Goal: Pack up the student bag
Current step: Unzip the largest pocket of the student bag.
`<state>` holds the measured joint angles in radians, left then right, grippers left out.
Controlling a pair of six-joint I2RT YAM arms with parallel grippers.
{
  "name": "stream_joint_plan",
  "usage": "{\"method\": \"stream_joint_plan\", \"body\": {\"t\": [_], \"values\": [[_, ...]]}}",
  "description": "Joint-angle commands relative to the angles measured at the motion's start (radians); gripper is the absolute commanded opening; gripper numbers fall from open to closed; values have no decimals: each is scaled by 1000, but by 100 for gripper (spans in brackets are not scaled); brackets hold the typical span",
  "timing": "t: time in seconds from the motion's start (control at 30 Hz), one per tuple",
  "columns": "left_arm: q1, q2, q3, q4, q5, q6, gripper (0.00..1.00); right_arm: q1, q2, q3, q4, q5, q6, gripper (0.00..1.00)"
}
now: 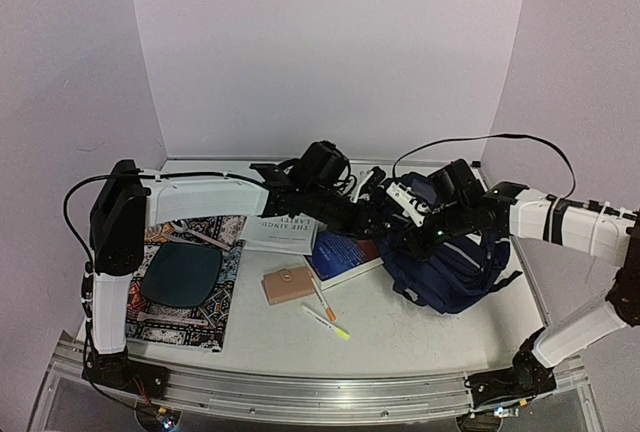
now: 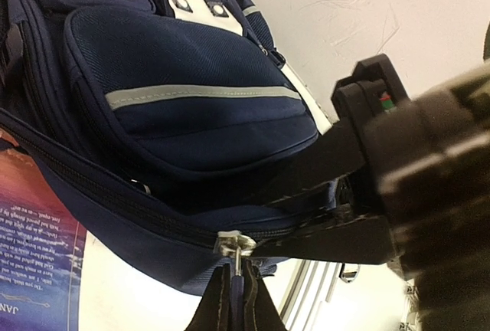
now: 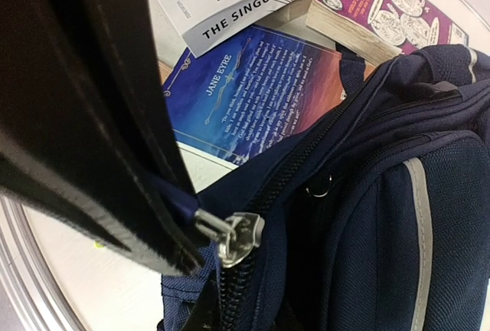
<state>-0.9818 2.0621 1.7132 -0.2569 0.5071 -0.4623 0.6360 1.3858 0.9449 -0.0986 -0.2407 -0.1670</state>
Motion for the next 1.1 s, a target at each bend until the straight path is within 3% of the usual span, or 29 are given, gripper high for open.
{"method": "stream_joint_plan", "body": {"t": [0.0,0.27,0.57,0.87,1.07], "values": [[44,-89,-1,90,-27,23,0,-1,-122,-7,-64,-11,-42,0],[101,-39,-2,28,-118,80,0,-2,-328,25,-180,-100,-93,0],[121,88,50,-3,-175,105,0,-2,-459,58,-210,-98,-86,0],[121,270,237,-90,-254,106,0,-2,-504,54,-209,-89,-63,0],[121,241,284,-97,-239,103,17,-2,-463,31,-209,20,-38,0]]}}
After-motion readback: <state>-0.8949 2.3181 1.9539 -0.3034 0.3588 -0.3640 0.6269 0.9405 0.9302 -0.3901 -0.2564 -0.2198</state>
